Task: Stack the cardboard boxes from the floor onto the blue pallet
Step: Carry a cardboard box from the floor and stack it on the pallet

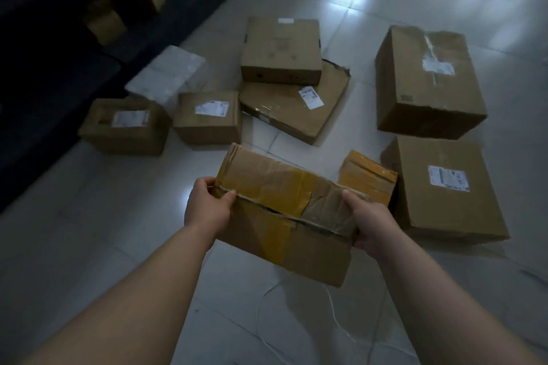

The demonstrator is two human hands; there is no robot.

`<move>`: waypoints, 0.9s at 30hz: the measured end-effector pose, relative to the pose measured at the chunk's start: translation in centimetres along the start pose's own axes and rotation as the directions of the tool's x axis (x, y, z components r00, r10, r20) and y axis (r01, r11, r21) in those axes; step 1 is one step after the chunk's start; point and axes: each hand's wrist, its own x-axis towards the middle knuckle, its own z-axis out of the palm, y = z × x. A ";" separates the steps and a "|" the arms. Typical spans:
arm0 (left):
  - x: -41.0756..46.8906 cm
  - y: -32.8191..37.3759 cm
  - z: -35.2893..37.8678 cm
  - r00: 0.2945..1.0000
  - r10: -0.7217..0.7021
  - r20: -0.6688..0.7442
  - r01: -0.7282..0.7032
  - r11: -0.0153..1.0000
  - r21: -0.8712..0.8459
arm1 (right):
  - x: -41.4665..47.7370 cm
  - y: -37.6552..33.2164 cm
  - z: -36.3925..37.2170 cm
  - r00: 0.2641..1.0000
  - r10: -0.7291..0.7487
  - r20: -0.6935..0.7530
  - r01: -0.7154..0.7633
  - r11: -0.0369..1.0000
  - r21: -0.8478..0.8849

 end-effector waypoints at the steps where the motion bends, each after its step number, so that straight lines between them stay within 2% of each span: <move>1: -0.2 0.0 -2.4 0.999 -0.022 -0.038 0.022 1.000 -0.023 | -1.5 -1.3 1.6 0.999 -0.016 0.033 0.017 1.000 -0.023; 4: -1.2 -0.9 -9.5 0.986 -0.074 -0.152 0.061 0.994 -0.092 | -5.4 -4.4 6.6 0.986 -0.021 0.166 0.030 0.998 -0.052; 8: -2.9 -4.2 -17.8 0.948 -0.147 -0.283 0.099 0.979 -0.178 | -11.5 -7.2 13.8 0.970 -0.057 0.236 0.118 0.960 -0.254; 11: -5.0 -8.0 -23.4 0.903 -0.225 -0.365 0.145 0.961 -0.234 | -16.5 -7.2 19.4 0.934 -0.063 0.352 0.195 0.914 -0.356; 15: -8.5 -14.5 -29.8 0.858 -0.315 -0.407 0.193 0.930 -0.313 | -22.9 -5.0 27.1 0.892 -0.034 0.450 0.269 0.840 -0.471; 19: -12.7 -21.6 -35.6 0.740 -0.483 -0.468 0.265 0.848 -0.458 | -29.4 -0.6 35.7 0.829 -0.002 0.559 0.372 0.748 -0.549; 22: -15.6 -27.5 -39.6 0.635 -0.627 -0.451 0.309 0.742 -0.595 | -34.1 3.9 41.8 0.780 0.013 0.626 0.456 0.673 -0.582; 27: -19.9 -36.0 -45.5 0.502 -0.769 -0.396 0.348 0.598 -0.721 | -40.6 11.4 50.2 0.705 0.065 0.706 0.561 0.558 -0.611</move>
